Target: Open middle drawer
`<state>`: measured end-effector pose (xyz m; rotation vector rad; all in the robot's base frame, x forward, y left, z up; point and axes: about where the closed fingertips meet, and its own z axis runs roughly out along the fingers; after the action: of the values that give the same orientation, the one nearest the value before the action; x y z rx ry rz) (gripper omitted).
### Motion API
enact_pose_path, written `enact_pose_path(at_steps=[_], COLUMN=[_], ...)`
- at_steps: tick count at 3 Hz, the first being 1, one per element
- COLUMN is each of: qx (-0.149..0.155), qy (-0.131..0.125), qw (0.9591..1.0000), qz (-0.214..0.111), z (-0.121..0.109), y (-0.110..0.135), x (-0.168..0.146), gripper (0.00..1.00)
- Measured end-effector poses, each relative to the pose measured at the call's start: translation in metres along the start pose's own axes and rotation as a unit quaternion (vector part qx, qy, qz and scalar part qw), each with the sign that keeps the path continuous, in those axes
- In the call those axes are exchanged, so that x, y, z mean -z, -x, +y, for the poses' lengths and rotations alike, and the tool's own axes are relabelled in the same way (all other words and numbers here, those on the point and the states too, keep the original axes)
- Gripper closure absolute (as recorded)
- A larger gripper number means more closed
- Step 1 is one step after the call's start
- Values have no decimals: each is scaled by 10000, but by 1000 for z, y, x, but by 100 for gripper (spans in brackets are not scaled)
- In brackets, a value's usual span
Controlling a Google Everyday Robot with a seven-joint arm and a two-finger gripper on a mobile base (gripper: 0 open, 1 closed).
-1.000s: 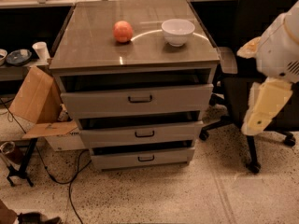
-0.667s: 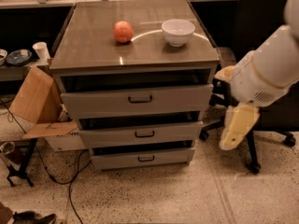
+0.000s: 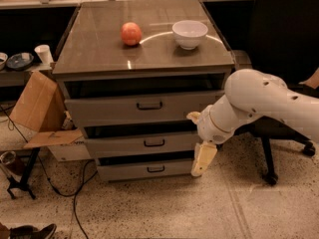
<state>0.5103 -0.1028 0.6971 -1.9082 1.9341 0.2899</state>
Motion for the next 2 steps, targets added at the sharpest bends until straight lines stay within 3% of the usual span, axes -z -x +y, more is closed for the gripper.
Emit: enact_pose_path(at_steps=[1, 2], qx=[5, 53], qy=[-39, -396], qw=[10000, 9992], qz=[0, -2], z=[-2, -24], y=[-2, -16], x=[-2, -16], gripper=[0, 0])
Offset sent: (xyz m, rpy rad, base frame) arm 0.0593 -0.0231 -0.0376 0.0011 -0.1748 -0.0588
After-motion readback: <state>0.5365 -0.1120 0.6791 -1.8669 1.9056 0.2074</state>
